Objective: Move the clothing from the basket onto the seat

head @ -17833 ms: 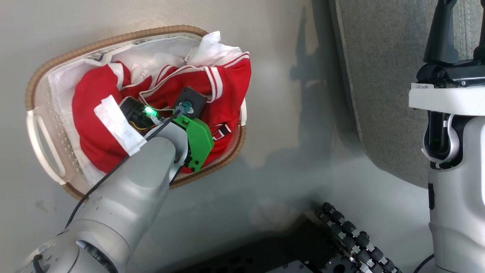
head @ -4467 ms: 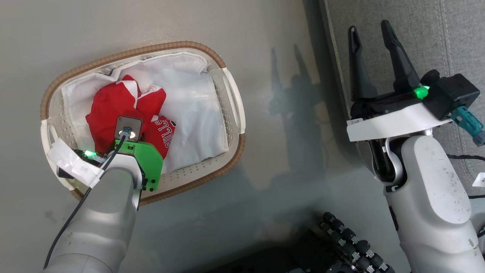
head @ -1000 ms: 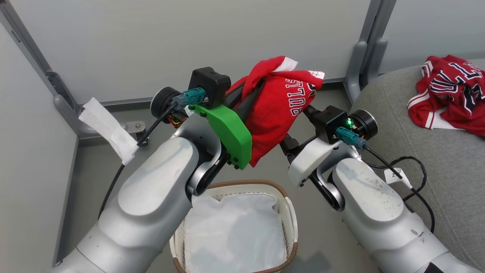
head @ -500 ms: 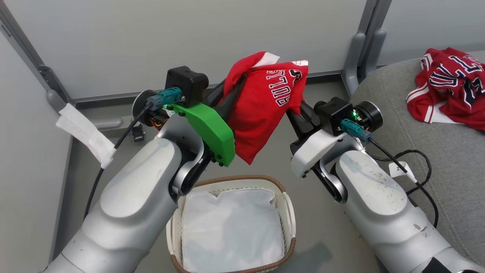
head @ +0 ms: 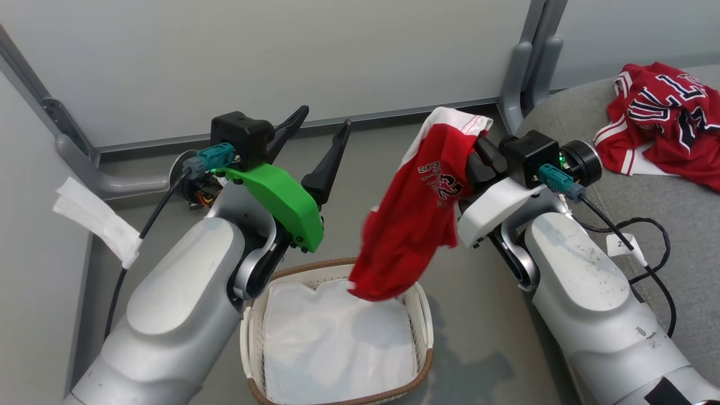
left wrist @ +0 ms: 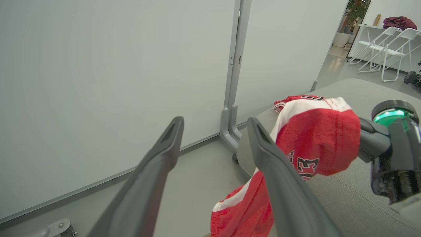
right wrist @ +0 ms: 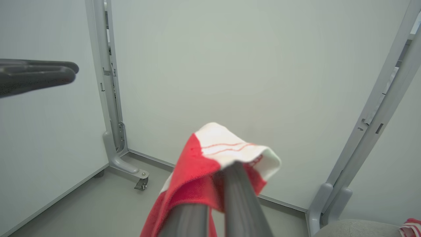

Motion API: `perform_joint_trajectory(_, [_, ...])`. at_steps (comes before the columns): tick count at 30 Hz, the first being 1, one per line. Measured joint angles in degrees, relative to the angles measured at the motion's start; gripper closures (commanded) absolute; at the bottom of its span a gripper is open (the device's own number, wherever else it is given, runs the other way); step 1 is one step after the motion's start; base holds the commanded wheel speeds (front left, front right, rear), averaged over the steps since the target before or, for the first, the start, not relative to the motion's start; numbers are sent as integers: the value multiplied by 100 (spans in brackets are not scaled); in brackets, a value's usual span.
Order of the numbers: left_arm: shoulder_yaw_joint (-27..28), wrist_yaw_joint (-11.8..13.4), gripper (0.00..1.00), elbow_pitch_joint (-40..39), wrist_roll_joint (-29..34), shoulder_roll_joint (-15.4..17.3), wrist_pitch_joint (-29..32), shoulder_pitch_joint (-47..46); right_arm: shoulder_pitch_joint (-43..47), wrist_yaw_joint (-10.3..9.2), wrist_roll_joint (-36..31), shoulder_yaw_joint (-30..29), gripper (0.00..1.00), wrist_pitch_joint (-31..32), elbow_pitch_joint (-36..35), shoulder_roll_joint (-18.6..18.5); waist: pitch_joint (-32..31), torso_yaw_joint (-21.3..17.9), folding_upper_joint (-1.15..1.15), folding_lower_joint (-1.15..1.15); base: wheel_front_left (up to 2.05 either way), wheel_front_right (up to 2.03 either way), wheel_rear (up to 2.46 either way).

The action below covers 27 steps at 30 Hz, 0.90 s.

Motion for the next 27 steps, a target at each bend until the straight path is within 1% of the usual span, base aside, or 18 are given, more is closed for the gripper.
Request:
perform_joint_trajectory(6, [70, -19, 0, -73, -96, 127, -152, 204, 30, 0, -96, -253, 100, 0, -5, -119, 43, -91, 0, 0, 0, 0, 0])
perform_joint_trajectory(12, [54, -16, 0, -145, -124, 197, -300, 450, 96, 0, -198, -573, 100, -1, -84, -285, 103, -327, 0, 0, 0, 0, 0])
perform_joint_trajectory(18, [-34, -11, 0, -194, -124, 193, -430, 652, 136, 0, -305, -869, 100, 0, -278, -423, 197, -720, 0, 0, 0, 0, 0])
perform_joint_trajectory(23, [-112, 3, 0, -225, -67, 160, -501, 694, 172, 0, -370, -1062, 100, -1, -483, -523, 319, -1137, 0, 0, 0, 0, 0])
perform_joint_trajectory(27, [-153, 10, 0, -207, -34, 133, -534, 691, 180, 0, -394, -1134, 100, 0, -616, -525, 440, -1485, 0, 0, 0, 0, 0])
